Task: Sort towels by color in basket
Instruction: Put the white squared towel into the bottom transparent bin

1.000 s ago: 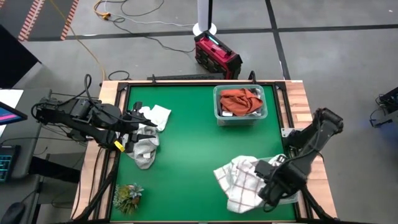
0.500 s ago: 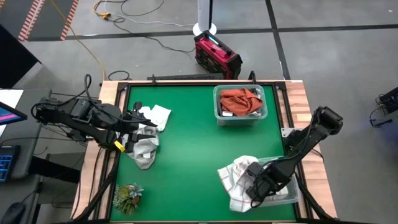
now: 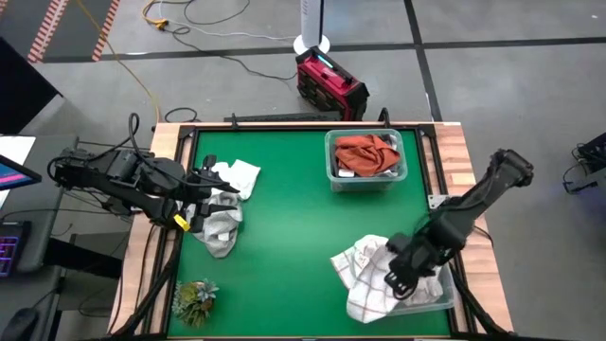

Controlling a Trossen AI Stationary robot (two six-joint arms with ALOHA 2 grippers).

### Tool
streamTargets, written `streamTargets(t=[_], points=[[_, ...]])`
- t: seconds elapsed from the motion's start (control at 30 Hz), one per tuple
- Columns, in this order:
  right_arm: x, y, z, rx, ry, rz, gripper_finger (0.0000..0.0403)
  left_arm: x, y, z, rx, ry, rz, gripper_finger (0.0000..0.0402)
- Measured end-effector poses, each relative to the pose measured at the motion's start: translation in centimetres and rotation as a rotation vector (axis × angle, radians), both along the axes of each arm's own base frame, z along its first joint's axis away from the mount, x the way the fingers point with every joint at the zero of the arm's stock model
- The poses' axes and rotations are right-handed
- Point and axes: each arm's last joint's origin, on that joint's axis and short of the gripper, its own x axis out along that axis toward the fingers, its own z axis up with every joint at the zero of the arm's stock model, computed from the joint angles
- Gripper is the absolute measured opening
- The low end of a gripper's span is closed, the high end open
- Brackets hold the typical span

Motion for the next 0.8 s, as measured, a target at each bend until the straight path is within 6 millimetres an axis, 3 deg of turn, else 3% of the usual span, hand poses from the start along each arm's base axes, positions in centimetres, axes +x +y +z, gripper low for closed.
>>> streamTargets(t=[0.17, 0.33, 0.43, 0.53, 0.67, 0.8], points=[[1.3, -0.6, 3.5, -0.12, -0.209, 0.034, 0.0175, 0.0, 0.0, 0.0, 0.012, 0.0, -0.006, 0.0174], [6.5, 0.6, 4.6, -0.26, -0.497, 0.246, 0.0168, 0.0, 0.0, 0.0, 0.014, 0.0, -0.007, 0.0174], [10.3, 1.9, 3.8, -0.317, -0.601, 0.434, 0.0168, 0.0, 0.0, 0.0, 0.013, 0.0, -0.006, 0.0174], [13.6, 3.4, 2.0, -0.291, -0.565, 0.624, 0.0168, 0.0, 0.0, 0.0, 0.015, 0.0, -0.008, 0.0174], [16.5, 4.8, -0.1, -0.207, -0.432, 0.779, 0.0168, -0.4, 0.1, 0.5, 0.059, 0.012, -0.027, 0.0174], [18.0, 5.7, -1.9, -0.104, -0.258, 0.848, 0.0168, -1.4, 0.4, 1.9, 0.05, -0.013, -0.023, 0.0174]])
